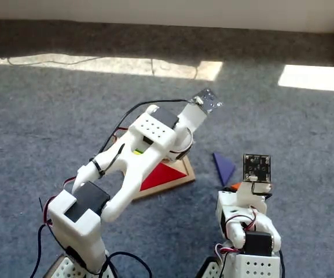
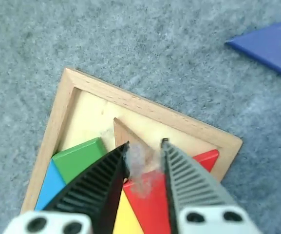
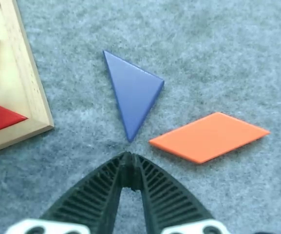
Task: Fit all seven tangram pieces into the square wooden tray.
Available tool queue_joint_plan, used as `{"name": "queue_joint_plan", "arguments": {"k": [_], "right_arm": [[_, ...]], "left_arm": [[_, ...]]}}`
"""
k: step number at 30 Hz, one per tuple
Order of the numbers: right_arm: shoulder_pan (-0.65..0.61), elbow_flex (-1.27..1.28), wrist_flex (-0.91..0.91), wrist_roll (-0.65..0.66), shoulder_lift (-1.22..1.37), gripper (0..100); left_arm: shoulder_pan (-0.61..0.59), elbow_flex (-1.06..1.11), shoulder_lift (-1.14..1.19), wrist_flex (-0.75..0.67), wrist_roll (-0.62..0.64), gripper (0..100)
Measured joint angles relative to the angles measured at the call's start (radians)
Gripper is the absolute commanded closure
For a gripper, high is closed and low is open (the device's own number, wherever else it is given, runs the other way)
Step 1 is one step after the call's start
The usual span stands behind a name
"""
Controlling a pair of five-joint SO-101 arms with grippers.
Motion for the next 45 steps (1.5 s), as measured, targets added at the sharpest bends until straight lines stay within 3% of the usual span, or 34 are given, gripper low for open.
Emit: {"name": "queue_joint_plan", "arguments": {"k": [6,20,26,30,45], "right_arm": [[0.026,0.000,0.000,0.000,0.000,99.3],[0.031,0.000,0.000,0.000,0.000,99.3],[0.031,0.000,0.000,0.000,0.000,99.3],[0.031,0.000,0.000,0.000,0.000,99.3],[0.031,0.000,0.000,0.000,0.000,99.3]], "left_arm": [[-0.041,0.000,0.000,0.008,0.069,81],[-0.063,-0.035,0.126,-0.014,0.075,81],[-0.058,-0.157,0.230,0.020,0.077,92],[-0.046,-0.230,0.279,0.075,0.078,93],[-0.044,-0.157,0.124,0.117,0.080,96]]}}
